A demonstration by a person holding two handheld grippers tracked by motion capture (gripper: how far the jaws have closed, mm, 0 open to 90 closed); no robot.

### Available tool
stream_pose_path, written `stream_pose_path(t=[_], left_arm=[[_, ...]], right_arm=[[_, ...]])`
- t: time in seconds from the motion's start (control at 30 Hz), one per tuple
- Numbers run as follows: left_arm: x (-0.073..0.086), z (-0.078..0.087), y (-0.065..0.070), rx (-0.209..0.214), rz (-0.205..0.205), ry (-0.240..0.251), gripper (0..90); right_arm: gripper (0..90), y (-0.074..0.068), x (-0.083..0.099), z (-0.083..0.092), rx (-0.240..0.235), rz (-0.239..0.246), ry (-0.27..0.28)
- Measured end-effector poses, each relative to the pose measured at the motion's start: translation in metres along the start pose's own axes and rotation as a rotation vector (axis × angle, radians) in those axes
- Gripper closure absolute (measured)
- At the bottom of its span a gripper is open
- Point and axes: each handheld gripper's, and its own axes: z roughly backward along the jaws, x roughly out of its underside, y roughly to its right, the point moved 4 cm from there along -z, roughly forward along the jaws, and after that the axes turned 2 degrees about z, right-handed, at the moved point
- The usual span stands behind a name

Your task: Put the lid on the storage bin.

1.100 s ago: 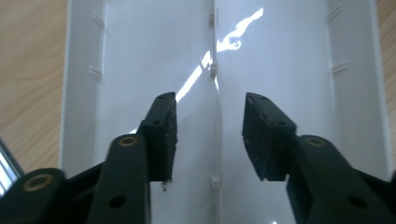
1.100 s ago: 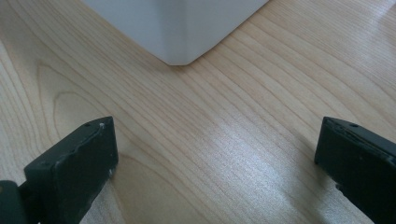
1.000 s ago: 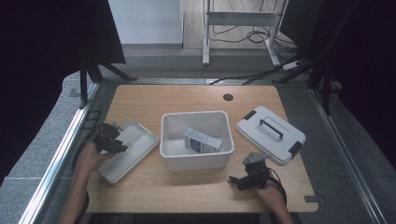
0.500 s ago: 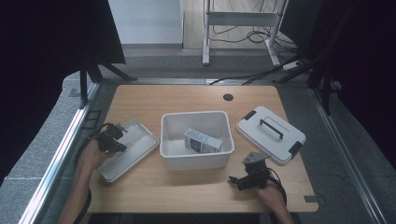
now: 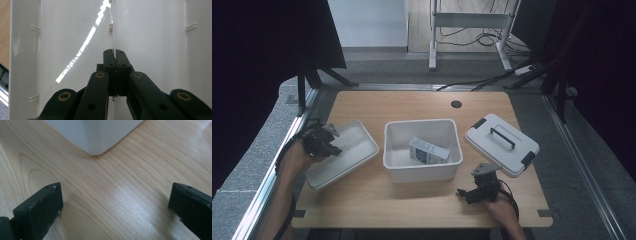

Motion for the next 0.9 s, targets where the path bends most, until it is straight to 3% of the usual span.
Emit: stream_pose_path(t=[0.3, 0.5, 0.67, 0.9], left_arm=[[-0.014, 0.056, 0.007, 0.025, -0.125, 0.062, 88.7], [-0.038, 0.076, 0.019, 0.046, -0.205, 0.091, 88.7], [-0.065, 0.077, 0.033, 0.066, -0.271, 0.098, 88.7], [-0.111, 0.064, 0.054, 0.107, -0.354, 0.106, 88.7]], right_arm=[[0.0, 0.0, 0.0, 0.0, 0.001, 0.0, -0.001], [0.0, 0.0, 0.0, 0.0, 0.001, -0.004, 0.0], [0.0, 0.0, 0.0, 0.0, 0.001, -0.004, 0.0], [0.0, 0.0, 0.0, 0.0, 0.001, -0.003, 0.0]])
